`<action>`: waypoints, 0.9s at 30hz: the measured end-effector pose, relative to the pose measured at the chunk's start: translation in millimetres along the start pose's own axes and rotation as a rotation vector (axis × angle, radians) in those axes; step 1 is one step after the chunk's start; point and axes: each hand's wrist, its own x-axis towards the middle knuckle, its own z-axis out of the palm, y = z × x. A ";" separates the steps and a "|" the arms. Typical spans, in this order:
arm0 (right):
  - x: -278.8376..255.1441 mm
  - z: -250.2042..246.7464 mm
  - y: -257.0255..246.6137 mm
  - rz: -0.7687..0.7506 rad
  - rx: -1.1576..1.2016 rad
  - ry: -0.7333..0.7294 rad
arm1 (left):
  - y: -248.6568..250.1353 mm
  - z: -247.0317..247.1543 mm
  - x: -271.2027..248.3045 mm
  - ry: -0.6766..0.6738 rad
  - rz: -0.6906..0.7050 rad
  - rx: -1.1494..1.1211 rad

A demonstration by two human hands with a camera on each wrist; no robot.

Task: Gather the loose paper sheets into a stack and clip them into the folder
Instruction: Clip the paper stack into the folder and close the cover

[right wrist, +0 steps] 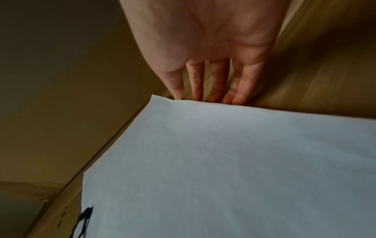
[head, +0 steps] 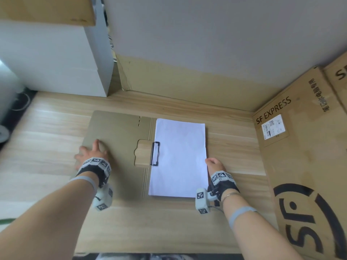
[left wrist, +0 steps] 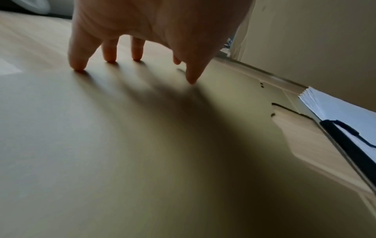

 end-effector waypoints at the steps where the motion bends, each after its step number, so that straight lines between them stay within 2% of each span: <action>1: -0.2 0.3 -0.3 0.001 0.005 -0.002 | -3.0 -1.4 0.0 -0.002 -0.005 0.000; 5: 0.1 2.2 1.2 0.017 0.034 -0.002 | -5.7 -13.5 4.5 -0.010 -0.040 -0.003; 10: -1.2 3.1 1.6 0.008 0.028 0.012 | -17.7 -59.2 7.7 -0.118 0.013 0.044; 14: -1.3 1.6 0.5 -0.002 0.014 0.010 | -15.1 -111.1 0.3 -0.173 0.253 0.052; 18: -0.2 2.1 1.4 -0.005 0.027 0.011 | 9.2 -160.2 -39.8 -0.154 0.377 0.127; 20: 0.9 2.0 2.8 0.006 0.054 0.002 | 29.7 -181.8 -67.5 -0.146 0.496 0.157; 24: 4.6 2.2 7.3 0.013 0.108 -0.037 | 74.7 -191.7 -112.8 -0.240 0.781 0.043; 27: 13.6 -4.0 17.9 0.042 0.208 -0.103 | 118.1 -168.0 -142.0 -0.272 0.981 0.000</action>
